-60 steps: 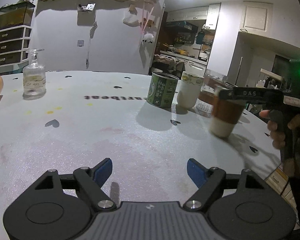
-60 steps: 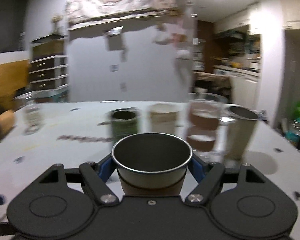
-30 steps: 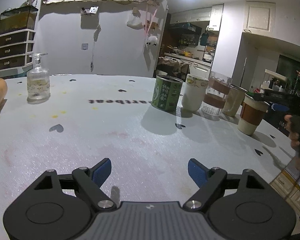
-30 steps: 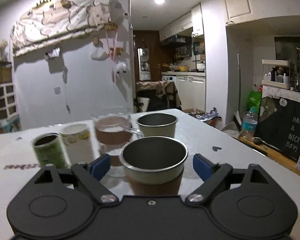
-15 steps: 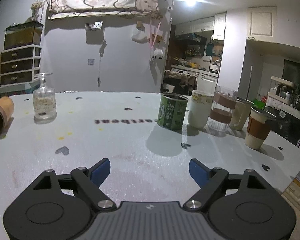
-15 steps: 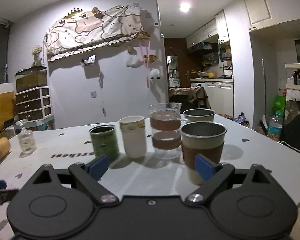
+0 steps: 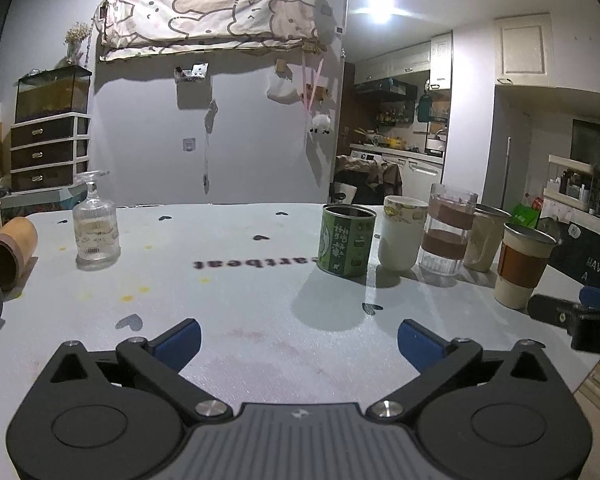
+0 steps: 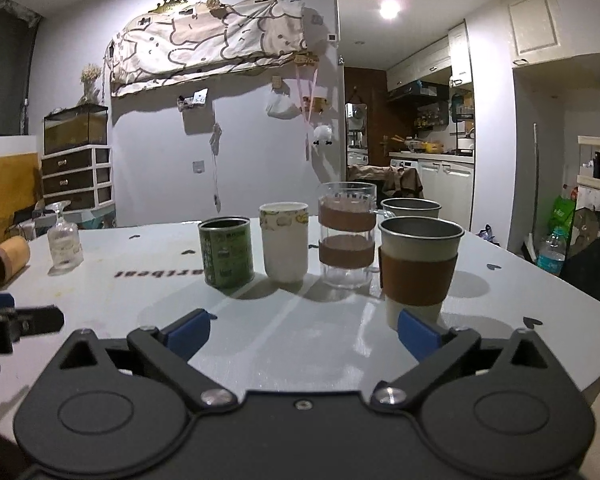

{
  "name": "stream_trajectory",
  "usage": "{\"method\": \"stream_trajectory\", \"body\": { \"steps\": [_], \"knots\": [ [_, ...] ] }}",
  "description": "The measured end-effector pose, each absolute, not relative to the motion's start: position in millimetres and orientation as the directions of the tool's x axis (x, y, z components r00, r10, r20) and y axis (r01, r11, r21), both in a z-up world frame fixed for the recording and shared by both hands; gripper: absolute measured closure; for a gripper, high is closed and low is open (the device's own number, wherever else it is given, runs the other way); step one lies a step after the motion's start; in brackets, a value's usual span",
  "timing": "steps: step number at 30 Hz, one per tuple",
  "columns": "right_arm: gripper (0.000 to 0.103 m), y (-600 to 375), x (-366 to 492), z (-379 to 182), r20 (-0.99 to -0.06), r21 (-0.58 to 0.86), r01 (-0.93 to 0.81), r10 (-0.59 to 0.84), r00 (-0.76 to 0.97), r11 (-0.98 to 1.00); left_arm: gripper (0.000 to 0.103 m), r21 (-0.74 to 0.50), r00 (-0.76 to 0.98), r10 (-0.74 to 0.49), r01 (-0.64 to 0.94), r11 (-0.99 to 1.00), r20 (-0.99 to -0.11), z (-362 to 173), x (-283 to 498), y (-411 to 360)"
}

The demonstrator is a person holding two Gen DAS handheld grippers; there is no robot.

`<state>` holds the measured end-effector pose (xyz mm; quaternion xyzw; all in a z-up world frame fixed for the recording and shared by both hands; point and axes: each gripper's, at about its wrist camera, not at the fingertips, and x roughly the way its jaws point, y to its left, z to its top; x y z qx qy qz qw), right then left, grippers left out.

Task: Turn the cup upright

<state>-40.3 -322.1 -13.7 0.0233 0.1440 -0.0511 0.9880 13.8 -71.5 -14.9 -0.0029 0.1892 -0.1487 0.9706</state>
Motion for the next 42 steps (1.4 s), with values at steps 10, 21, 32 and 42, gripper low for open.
{"method": "stream_trajectory", "body": {
  "steps": [10,21,32,42],
  "knots": [
    [0.000,-314,-44,-13,-0.279,0.015,0.091,-0.083,0.957,0.996,0.000,-0.054,0.889,-0.280,0.280,0.958,-0.363,-13,11,-74],
    [0.000,-311,-44,-13,-0.283,0.012,0.085,-0.078,0.956,0.996,0.000,-0.050,0.887,-0.282,0.283,0.958,-0.365,-13,10,-74],
    [0.000,-311,-43,-14,-0.289,0.009,0.093,-0.087,0.953,0.996,0.000,-0.047,0.887,-0.280,0.283,0.958,-0.367,-14,10,-74],
    [0.000,-311,-42,-15,-0.292,0.007,0.093,-0.087,0.952,0.996,0.000,-0.046,0.887,-0.279,0.283,0.958,-0.368,-14,10,-74]
  ]
}}
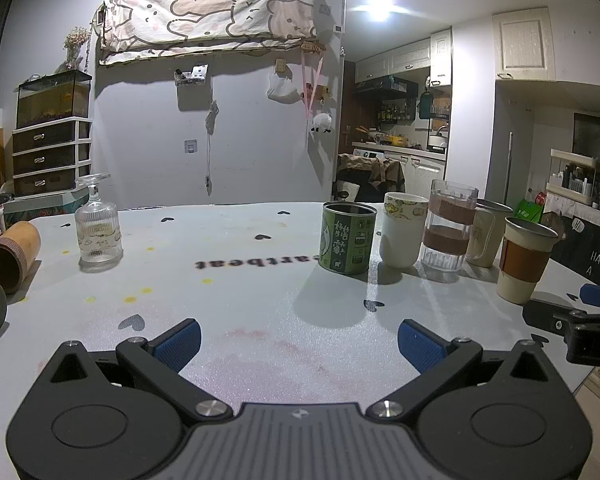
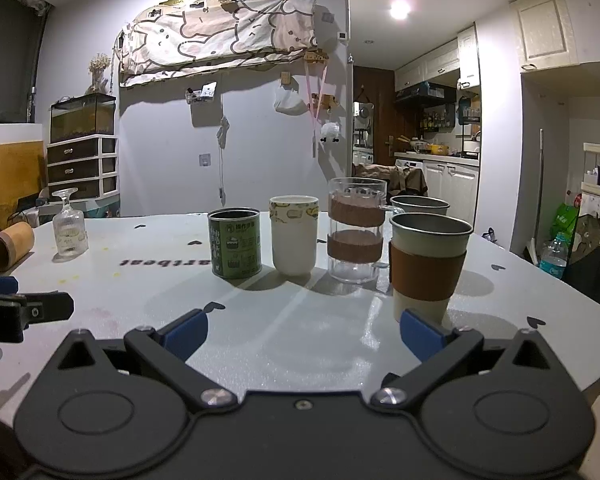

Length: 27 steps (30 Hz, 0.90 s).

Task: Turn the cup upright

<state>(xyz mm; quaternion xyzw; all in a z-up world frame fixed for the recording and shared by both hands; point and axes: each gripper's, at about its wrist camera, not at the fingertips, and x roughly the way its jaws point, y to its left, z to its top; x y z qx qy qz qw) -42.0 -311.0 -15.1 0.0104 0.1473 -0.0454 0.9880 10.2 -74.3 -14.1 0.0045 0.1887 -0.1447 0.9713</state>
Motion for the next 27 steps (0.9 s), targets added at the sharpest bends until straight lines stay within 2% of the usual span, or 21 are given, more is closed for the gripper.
{"method": "stream_trajectory", "body": {
  "steps": [27],
  "knots": [
    [0.000,-311.3,-40.9,-17.4,-0.296,0.004,0.093,-0.087,0.951,0.996,0.000,-0.044,0.886,-0.278,0.282,0.958,-0.371,-15.2,9.9,-75.6]
  ]
}}
